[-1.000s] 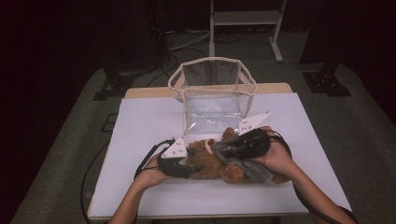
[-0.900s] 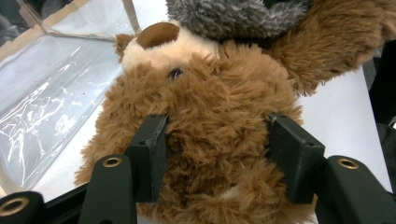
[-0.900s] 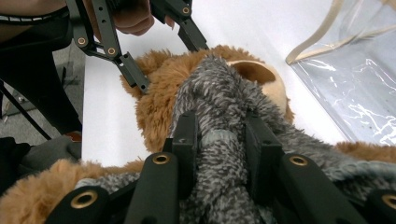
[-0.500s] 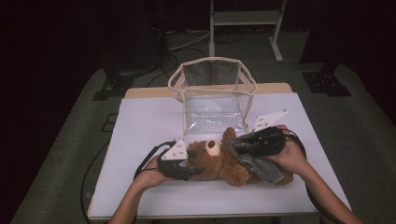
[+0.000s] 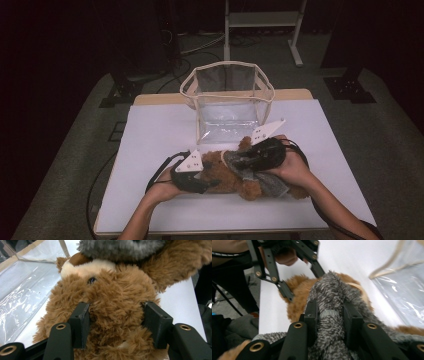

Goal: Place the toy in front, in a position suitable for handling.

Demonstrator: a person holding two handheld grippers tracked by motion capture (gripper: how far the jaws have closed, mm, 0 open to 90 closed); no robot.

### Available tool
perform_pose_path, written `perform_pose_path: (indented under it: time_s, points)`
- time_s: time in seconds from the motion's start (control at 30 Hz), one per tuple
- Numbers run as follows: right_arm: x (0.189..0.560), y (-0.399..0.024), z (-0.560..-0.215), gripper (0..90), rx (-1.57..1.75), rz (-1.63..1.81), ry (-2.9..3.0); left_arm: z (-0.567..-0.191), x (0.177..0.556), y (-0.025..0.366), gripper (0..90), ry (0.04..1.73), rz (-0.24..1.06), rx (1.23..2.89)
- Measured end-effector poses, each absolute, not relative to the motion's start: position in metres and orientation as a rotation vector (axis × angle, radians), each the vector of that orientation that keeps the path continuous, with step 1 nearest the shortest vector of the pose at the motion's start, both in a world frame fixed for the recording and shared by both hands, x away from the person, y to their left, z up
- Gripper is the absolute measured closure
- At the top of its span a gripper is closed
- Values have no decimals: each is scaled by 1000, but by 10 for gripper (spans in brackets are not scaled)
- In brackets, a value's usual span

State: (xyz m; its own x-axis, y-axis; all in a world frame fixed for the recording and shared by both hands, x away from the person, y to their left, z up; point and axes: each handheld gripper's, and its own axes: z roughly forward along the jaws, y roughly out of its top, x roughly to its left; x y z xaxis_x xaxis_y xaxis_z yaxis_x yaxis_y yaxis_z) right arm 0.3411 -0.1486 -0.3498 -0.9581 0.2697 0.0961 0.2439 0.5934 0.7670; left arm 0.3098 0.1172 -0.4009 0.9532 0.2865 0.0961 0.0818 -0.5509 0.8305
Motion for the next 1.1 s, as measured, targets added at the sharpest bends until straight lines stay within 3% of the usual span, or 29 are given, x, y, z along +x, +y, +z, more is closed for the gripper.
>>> perform_pose_path:
  time_s: [0.2,0.37,0.43,0.53,0.6,0.97,1.1]
  points:
    - [340,-153,-356,684,466,1343,2780,-398,311,121,411,253,275,2151]
    - [338,-167,-362,684,508,1330,2773,-392,312,131,263,308,284,2147]
    - [336,-169,-360,683,502,1319,2769,-393,314,134,269,318,269,2140]
    - [334,-167,-356,684,482,1300,2775,-398,314,131,405,296,260,2143]
    - [333,-162,-353,684,461,1301,2774,-399,316,128,427,299,253,2141]
    - [327,-109,-353,683,276,1335,2848,-401,316,127,446,292,245,2130]
    - [327,-110,-355,684,275,1339,2858,-401,316,128,441,288,238,2131]
